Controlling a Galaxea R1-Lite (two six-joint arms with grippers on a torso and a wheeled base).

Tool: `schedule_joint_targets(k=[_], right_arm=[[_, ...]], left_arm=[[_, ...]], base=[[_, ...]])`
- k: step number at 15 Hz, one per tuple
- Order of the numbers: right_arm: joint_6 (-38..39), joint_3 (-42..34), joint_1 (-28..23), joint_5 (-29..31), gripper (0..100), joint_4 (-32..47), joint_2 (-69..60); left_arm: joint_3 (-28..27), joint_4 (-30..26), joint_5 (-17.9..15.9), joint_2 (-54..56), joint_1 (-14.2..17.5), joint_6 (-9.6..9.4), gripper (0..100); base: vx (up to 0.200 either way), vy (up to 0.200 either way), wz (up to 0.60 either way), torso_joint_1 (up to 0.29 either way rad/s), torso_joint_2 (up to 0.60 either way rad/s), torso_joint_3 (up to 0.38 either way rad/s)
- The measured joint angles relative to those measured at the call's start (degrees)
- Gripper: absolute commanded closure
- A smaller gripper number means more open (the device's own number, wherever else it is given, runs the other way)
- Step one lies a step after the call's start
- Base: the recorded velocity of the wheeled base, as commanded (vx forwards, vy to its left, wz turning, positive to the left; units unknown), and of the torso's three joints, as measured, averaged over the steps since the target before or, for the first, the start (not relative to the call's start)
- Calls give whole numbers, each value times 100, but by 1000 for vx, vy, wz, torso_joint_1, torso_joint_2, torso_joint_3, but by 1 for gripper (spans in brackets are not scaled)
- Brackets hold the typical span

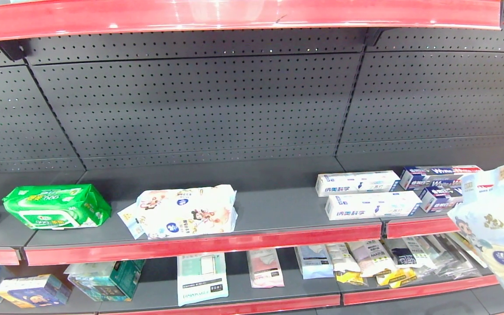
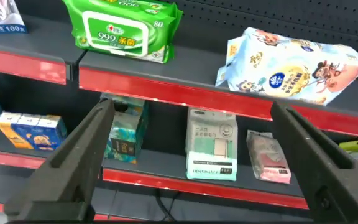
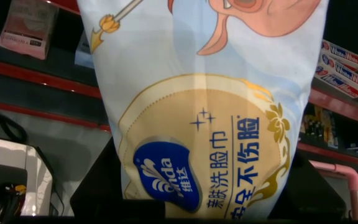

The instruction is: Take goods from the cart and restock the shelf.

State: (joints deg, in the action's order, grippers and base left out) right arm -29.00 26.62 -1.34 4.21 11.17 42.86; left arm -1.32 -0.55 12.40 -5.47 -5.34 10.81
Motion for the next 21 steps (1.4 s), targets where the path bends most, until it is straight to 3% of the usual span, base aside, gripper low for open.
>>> schedule_joint_targets(k=[3, 4, 5, 7, 8, 10, 12, 15, 21], right_arm=[[10, -9, -4, 2, 100, -1, 10], [10, -11, -6, 0, 100, -1, 11], [11, -11, -6, 0, 100, -1, 11], [11, -15, -6, 0, 100, -1, 11], [11, -17, -6, 2, 100, -1, 11], [13, -24, -2, 0, 100, -1, 11], [23, -28, -6, 2, 100, 5, 5], [-1, -69, 18, 2, 100, 0, 5], [-9, -55, 33, -7, 100, -1, 5]], left_arm=[[9, 6, -68, -1, 2, -230, 0], [9, 11, -138, 0, 5, -425, 0], [9, 34, -425, 2, 5, -806, 0], [39, 178, -1436, 0, 5, -1527, 0], [55, 163, -1515, -12, 13, -1601, 0], [88, 76, -1026, -59, 206, -1159, 0], [110, 48, -918, -61, 784, -1028, 0], [127, 39, -942, -26, 1070, -1100, 0], [132, 45, -961, -11, 1112, -1124, 0]], base=[[0, 0, 0, 0, 0, 0], [0, 0, 0, 0, 0, 0], [0, 0, 0, 0, 0, 0], [0, 0, 0, 0, 0, 0], [0, 0, 0, 0, 0, 0], [0, 0, 0, 0, 0, 0], [0, 0, 0, 0, 0, 0], [0, 0, 0, 0, 0, 0], [0, 0, 600, 2, -3, 2]])
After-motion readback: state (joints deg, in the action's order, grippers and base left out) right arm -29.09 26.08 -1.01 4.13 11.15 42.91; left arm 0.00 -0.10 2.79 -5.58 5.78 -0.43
